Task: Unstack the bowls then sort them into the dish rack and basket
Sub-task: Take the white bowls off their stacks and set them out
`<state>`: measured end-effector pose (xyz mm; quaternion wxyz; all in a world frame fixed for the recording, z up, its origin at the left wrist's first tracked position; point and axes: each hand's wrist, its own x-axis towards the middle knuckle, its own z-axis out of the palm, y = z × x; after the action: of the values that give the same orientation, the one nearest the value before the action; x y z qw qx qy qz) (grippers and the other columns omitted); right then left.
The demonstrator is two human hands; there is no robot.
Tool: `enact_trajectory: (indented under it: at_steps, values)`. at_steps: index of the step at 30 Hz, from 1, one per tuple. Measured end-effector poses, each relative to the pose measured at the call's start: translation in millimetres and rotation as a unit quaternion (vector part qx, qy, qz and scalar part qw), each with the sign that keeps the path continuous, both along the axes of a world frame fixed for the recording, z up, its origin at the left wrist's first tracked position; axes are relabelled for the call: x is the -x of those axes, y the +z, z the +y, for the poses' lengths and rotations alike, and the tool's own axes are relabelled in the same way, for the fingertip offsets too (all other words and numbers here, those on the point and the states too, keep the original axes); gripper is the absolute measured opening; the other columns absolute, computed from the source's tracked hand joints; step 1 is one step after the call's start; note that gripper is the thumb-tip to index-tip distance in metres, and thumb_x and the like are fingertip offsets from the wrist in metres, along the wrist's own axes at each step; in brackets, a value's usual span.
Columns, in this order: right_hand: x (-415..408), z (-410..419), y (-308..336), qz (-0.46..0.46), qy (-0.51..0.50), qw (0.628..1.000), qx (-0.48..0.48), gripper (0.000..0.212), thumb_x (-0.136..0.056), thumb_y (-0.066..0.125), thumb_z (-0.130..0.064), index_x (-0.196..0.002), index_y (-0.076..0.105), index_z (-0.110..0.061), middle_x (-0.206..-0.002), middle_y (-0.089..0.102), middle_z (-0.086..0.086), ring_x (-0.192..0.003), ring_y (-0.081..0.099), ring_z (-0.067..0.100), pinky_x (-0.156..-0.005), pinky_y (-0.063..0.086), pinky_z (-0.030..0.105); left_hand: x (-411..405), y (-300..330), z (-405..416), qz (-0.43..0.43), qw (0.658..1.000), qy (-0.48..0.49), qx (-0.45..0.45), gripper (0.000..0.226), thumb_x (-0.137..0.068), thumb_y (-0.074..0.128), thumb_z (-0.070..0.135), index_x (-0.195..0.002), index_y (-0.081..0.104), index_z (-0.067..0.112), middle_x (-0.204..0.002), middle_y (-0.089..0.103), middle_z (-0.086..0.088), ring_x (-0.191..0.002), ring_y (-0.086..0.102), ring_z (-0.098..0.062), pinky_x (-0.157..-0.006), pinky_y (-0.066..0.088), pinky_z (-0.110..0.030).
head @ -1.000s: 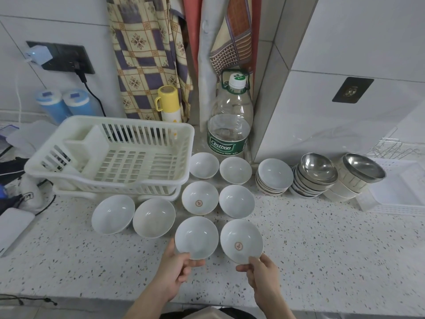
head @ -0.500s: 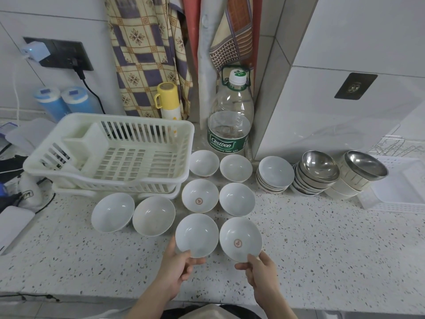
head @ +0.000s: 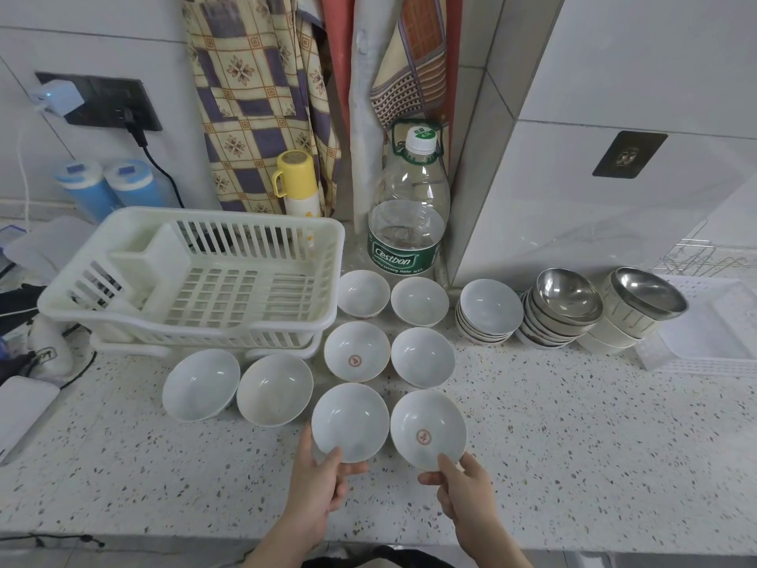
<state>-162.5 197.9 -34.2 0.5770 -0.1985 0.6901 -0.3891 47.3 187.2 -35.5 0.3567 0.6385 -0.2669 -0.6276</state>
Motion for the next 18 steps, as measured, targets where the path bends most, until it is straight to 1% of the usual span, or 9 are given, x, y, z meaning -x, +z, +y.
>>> enact_trajectory:
  at_steps: [8, 13, 16, 18]
  values:
    - [-0.5, -2.1, -2.6, 0.005, 0.008, 1.0, -0.015, 0.014, -0.099, 0.047, -0.012, -0.111, 0.055, -0.013, -0.068, 0.071, 0.019, -0.032, 0.028, 0.011, -0.037, 0.023, 0.02, -2.4, -2.5, 2.1, 0.016, 1.0, 0.015, 0.0, 0.055, -0.102, 0.047, 0.013, -0.144, 0.028, 0.043, -0.083, 0.076, -0.02, -0.035, 0.039, -0.01, -0.032, 0.025, -0.019]
    - [-3.3, 3.4, -8.8, -0.034, -0.022, 0.999, -0.018, 0.019, -0.1, 0.051, -0.023, -0.117, 0.056, -0.017, -0.066, 0.067, 0.018, -0.034, 0.025, 0.012, -0.035, 0.02, 0.018, 0.5, 0.3, 6.6, 0.04, 0.999, 0.027, 0.007, 0.053, -0.102, 0.05, 0.019, -0.142, 0.029, 0.047, -0.085, 0.076, -0.019, -0.035, 0.041, -0.011, -0.031, 0.027, -0.019]
    - [-6.5, 5.8, -9.2, -0.047, -0.034, 0.998, -0.016, 0.024, -0.099, 0.053, -0.028, -0.118, 0.057, -0.015, -0.067, 0.068, 0.017, -0.034, 0.024, 0.01, -0.033, 0.02, 0.017, -1.2, 2.0, 10.1, 0.044, 0.999, 0.031, 0.001, 0.053, -0.101, 0.053, 0.024, -0.14, 0.028, 0.05, -0.085, 0.077, -0.019, -0.036, 0.04, -0.012, -0.032, 0.026, -0.018]
    - [-7.4, 6.4, -8.2, -0.044, -0.047, 0.998, -0.012, 0.027, -0.098, 0.055, -0.031, -0.12, 0.056, -0.015, -0.068, 0.069, 0.016, -0.034, 0.024, 0.01, -0.033, 0.021, 0.018, -2.8, 3.6, 12.5, 0.039, 0.999, 0.033, -0.008, 0.055, -0.099, 0.054, 0.029, -0.143, 0.027, 0.047, -0.084, 0.077, -0.018, -0.035, 0.041, -0.012, -0.031, 0.026, -0.018]
